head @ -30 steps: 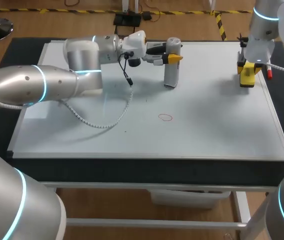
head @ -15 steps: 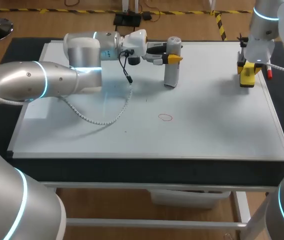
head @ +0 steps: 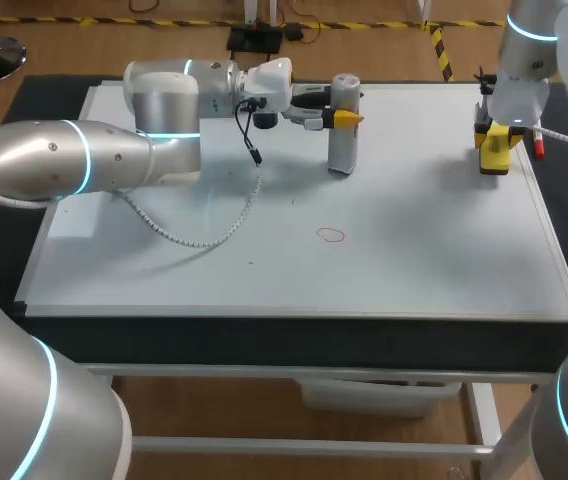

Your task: Pick up the inspection probe, press it on each red-marked spot on the whiteboard one by one, put down the probe, pick up the eraser, and wipe off all the red marks.

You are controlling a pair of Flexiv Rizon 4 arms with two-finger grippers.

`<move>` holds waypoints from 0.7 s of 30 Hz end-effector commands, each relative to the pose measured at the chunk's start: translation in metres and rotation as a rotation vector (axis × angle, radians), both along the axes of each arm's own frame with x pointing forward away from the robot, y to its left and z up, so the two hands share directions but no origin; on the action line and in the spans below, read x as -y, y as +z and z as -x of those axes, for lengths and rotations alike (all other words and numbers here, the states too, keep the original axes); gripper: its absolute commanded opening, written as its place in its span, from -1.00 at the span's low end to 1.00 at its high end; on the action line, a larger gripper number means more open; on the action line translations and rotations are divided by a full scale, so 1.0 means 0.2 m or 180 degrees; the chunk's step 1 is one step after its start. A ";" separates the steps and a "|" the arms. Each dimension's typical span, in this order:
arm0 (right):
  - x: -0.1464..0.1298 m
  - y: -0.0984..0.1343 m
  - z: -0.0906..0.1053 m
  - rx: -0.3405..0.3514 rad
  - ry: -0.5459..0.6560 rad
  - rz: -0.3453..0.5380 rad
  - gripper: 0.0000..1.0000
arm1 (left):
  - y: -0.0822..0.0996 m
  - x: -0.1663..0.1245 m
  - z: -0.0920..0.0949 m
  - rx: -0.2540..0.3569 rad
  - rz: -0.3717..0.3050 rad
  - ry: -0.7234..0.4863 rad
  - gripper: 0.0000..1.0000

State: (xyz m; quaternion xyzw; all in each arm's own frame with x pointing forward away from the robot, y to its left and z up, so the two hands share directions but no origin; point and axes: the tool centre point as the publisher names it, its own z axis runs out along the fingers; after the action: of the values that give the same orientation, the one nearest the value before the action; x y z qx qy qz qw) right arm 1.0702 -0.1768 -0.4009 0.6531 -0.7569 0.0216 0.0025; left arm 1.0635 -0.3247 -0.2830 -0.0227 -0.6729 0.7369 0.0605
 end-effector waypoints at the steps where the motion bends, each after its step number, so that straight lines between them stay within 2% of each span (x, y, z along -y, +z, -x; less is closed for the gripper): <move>1: 0.00 0.00 0.00 -0.0002 0.0010 0.0007 -1.00 | 0.00 0.00 0.01 0.0015 0.0004 0.0001 -1.00; 11: 0.00 0.00 0.00 -0.0002 0.0010 0.0007 -1.00 | 0.08 0.00 0.04 0.0020 -0.0057 0.0078 -1.00; 21: 0.00 0.00 0.00 -0.0002 0.0010 0.0007 -1.00 | 0.16 -0.14 0.04 0.0133 -0.0038 0.0304 -1.00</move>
State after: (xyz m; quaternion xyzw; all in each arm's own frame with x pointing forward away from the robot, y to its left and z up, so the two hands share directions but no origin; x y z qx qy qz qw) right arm 1.0702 -0.1768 -0.4010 0.6531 -0.7569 0.0217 0.0026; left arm 1.0692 -0.3102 -0.2604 -0.0254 -0.6739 0.7376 0.0340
